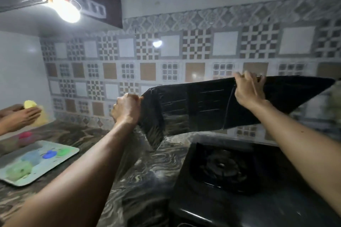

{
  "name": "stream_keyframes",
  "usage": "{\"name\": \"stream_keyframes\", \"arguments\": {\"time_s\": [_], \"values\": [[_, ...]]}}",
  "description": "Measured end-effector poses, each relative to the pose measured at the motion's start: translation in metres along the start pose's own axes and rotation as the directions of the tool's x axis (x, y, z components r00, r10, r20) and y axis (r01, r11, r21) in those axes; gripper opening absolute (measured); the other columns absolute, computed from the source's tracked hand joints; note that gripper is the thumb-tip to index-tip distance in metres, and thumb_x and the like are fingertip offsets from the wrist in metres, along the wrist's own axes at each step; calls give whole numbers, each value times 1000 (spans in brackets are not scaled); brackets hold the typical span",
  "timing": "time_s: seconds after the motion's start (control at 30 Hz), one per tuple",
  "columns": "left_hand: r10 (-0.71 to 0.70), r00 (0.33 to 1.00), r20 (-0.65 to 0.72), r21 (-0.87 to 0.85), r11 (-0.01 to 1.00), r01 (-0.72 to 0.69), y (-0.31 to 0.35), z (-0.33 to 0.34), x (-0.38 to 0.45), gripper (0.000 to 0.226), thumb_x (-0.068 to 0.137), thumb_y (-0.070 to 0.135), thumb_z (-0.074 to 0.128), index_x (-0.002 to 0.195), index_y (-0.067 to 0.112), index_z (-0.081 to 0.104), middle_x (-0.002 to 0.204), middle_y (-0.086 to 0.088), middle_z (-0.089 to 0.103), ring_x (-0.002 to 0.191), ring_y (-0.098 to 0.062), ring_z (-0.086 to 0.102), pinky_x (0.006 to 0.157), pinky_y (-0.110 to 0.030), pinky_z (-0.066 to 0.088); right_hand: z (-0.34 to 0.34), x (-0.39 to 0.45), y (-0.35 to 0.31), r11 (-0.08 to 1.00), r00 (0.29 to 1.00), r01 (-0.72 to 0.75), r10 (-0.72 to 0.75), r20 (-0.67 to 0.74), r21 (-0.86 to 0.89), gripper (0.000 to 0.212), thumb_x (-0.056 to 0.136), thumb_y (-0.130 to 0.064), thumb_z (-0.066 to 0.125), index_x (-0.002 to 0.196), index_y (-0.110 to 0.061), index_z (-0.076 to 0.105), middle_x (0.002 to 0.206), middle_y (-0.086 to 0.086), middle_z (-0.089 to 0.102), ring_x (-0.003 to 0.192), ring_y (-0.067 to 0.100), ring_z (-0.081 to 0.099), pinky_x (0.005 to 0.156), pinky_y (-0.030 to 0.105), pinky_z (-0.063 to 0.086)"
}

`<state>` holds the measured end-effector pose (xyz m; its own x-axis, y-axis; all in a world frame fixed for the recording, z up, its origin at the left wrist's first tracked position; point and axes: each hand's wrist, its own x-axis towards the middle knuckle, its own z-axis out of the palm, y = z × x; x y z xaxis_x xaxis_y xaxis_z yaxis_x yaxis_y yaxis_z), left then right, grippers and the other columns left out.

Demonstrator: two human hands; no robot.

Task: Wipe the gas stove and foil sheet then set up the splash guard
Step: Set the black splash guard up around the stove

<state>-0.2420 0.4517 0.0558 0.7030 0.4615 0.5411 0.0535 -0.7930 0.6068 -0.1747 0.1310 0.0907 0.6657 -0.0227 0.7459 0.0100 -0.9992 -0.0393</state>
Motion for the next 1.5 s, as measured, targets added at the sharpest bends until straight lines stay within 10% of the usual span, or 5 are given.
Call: {"name": "stream_keyframes", "arguments": {"time_s": [1.0, 1.5], "values": [[163, 947, 276, 82, 978, -193, 98, 215, 91, 30, 99, 33, 48, 102, 11, 68, 94, -14, 65, 87, -34, 63, 78, -42, 53, 131, 36, 139, 989, 979, -122, 134, 154, -90, 47, 82, 8, 45, 123, -15, 50, 121, 18, 48, 124, 35, 39, 114, 54, 10], [55, 805, 590, 144, 975, -172, 83, 243, 102, 40, 91, 42, 60, 78, 5, 66, 72, -7, 62, 72, -23, 61, 69, -32, 50, 167, 25, 147, 979, 869, -152, 199, 454, -138, 41, 88, -3, 45, 128, -14, 45, 126, 14, 49, 119, 33, 43, 109, 51, 23]]}}
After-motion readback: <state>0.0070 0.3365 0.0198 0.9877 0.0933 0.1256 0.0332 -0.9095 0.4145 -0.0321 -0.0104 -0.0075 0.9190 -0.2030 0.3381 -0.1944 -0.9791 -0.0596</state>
